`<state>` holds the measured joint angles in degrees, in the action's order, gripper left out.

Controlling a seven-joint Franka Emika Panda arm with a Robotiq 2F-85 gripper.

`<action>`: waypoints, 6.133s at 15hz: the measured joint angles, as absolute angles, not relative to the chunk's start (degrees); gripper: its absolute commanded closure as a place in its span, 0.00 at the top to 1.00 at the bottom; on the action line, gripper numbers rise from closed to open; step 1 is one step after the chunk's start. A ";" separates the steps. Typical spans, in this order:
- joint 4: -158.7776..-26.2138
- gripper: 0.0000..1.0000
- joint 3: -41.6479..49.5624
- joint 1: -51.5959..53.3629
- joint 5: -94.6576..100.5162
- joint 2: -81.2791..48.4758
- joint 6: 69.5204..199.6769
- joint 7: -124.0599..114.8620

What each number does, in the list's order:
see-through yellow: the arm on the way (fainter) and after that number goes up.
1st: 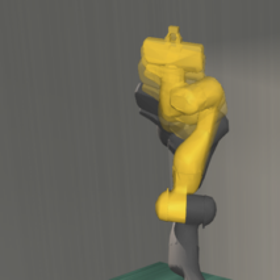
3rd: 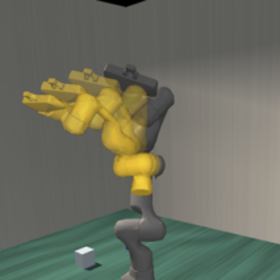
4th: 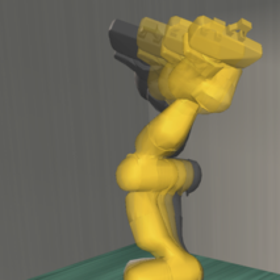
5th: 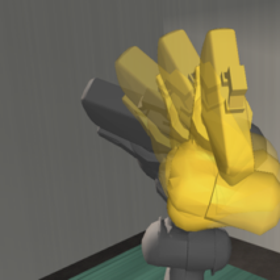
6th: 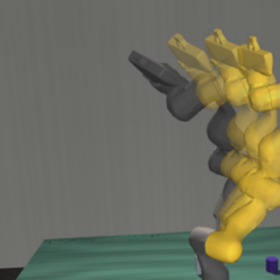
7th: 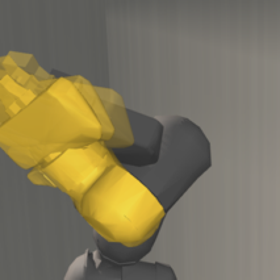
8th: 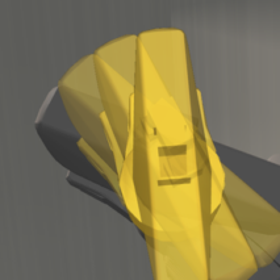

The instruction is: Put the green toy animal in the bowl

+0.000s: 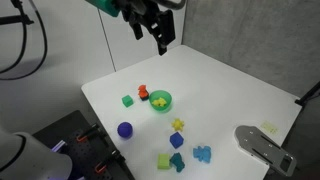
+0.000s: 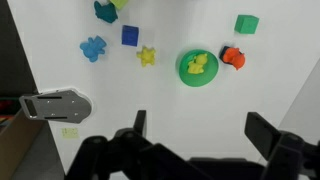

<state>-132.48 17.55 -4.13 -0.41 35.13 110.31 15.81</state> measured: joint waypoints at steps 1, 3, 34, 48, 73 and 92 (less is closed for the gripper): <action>-132.46 1.00 17.55 -4.13 -0.41 35.17 110.31 15.81; -132.45 1.00 17.55 -4.13 -0.41 35.22 110.31 15.81; -136.83 1.00 23.57 -10.07 -23.25 5.60 135.24 25.20; -138.76 1.00 17.24 -21.43 -26.73 -12.78 150.73 32.10; -133.61 1.00 -1.99 -40.09 -27.78 -32.07 163.55 43.28; -130.13 0.40 -9.50 -48.99 -10.47 -41.70 171.20 38.49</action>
